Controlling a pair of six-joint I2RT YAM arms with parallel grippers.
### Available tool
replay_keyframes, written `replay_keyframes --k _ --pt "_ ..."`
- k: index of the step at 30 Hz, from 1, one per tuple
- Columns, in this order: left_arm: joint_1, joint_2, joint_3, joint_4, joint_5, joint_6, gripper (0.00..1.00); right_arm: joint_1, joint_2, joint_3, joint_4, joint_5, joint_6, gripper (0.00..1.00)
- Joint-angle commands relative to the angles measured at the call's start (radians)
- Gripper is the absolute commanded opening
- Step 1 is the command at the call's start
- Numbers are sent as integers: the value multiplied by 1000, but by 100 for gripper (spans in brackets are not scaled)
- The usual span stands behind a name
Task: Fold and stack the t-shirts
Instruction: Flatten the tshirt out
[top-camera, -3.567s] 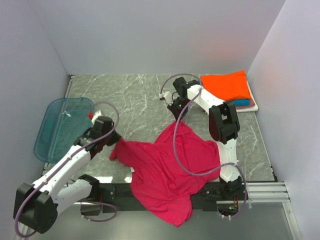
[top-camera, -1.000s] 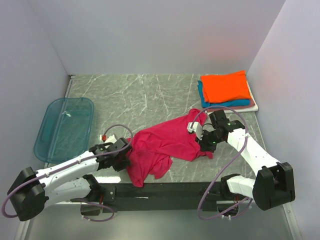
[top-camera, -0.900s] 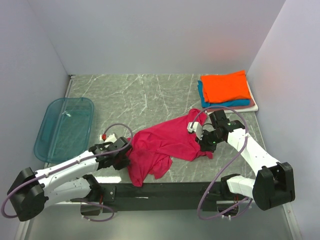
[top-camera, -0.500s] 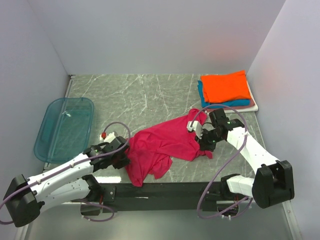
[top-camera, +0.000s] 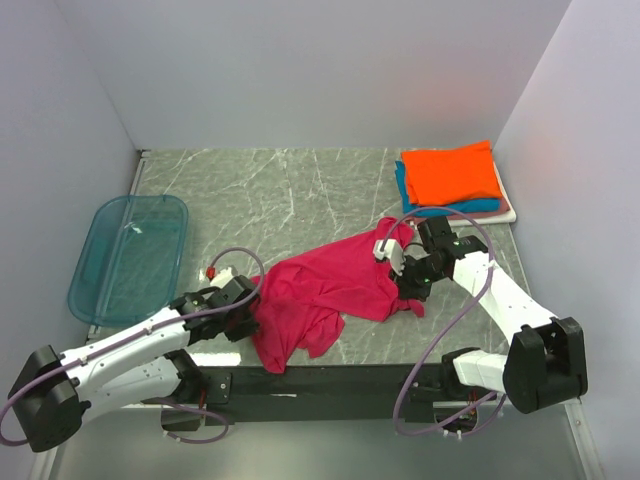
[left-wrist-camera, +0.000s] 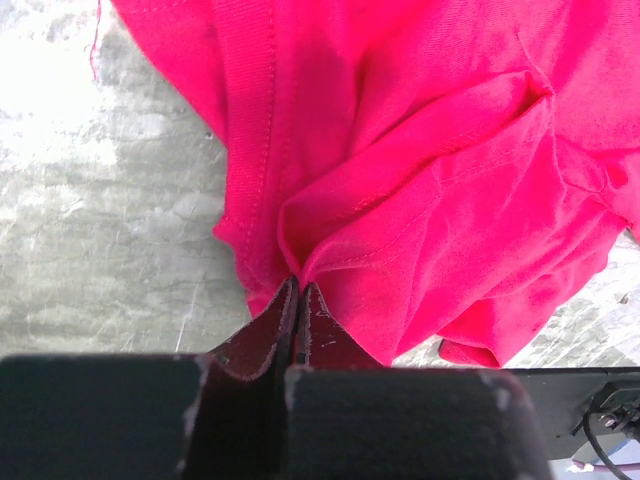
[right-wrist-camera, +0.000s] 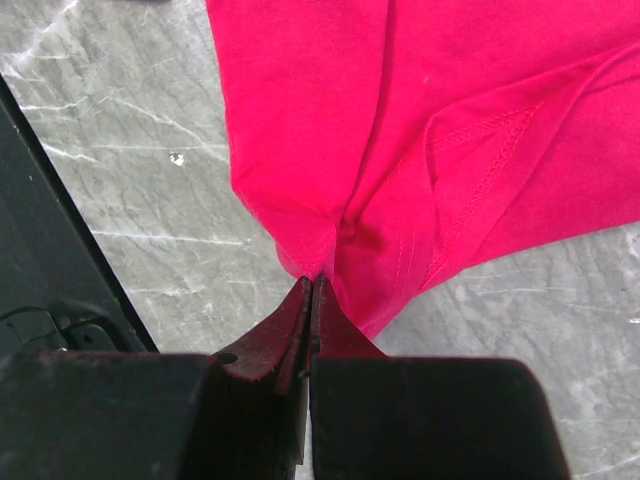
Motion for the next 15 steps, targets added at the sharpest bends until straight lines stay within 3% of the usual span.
replay_keyframes --k 1,6,11,13,14,15 --pt "-4 -7 -4 47 -18 36 0 -4 6 45 46 12 52 0" --pt "-2 -88 13 51 -58 67 0 25 133 114 128 74 155 0" --pt "-2 -100 25 52 -62 79 0 169 260 197 190 156 241 0" --pt "-2 -96 22 60 -58 78 0 203 303 255 199 216 284 7" --pt "-2 -96 21 67 -56 78 0 220 344 295 216 250 307 22" --pt "-2 -94 19 69 -56 78 0 222 362 316 219 277 330 28"
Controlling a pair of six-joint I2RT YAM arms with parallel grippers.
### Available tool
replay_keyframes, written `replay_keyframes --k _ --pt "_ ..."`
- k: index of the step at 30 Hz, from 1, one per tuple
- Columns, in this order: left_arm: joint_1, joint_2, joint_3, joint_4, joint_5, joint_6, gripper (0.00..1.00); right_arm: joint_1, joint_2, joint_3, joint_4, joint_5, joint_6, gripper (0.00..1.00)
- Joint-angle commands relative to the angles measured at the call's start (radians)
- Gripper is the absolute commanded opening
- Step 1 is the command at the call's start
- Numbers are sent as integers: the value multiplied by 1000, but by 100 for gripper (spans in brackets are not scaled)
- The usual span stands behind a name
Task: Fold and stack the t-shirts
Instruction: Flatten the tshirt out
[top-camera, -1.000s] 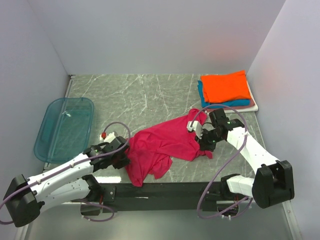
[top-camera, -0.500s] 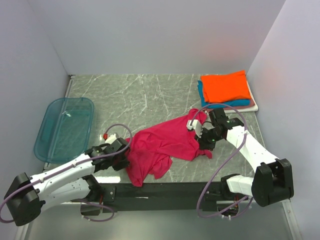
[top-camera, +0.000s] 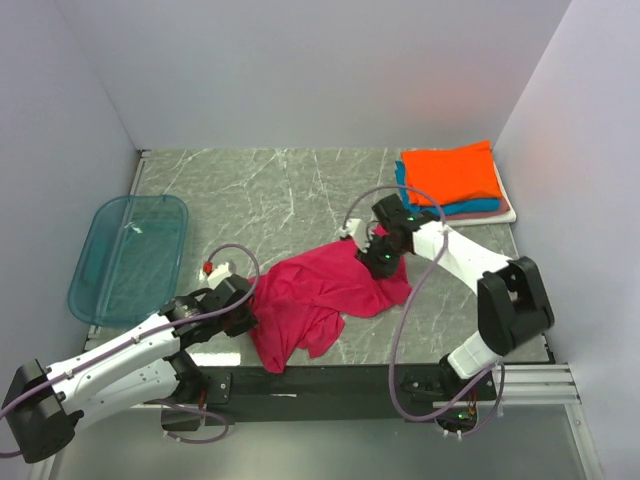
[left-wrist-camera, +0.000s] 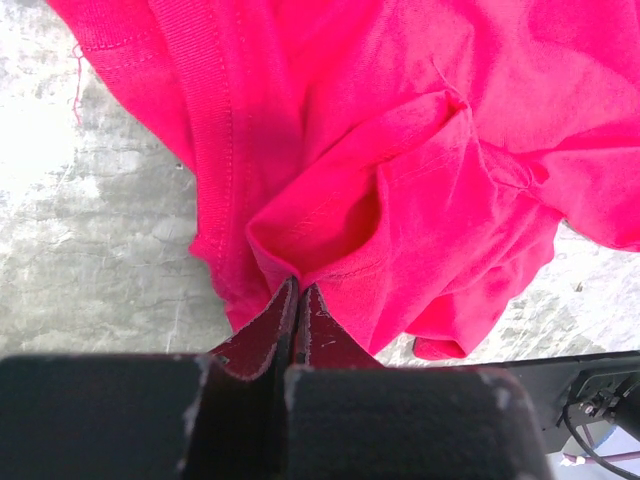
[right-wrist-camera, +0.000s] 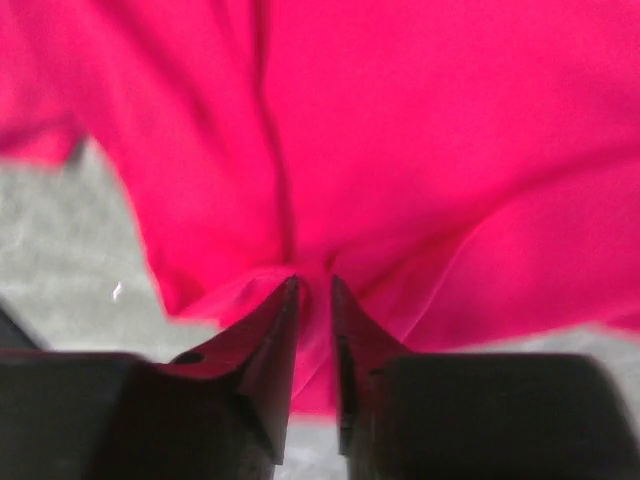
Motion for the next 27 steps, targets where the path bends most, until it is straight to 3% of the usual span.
replay_keyframes --k 1,5,9,14,27 --pt "-3 -2 22 43 -20 20 0 26 58 111 74 145 117 34" --pt "-4 -2 17 53 -22 25 0 -18 -15 113 71 166 119 43" --pt "-3 6 11 69 -20 35 0 -78 -169 29 -27 62 -34 43" --pt "-3 21 16 76 -17 52 0 -60 -337 -151 -150 -22 -165 40" --pt "-3 -41 -24 63 -12 26 0 -5 -213 -268 40 110 -23 41"
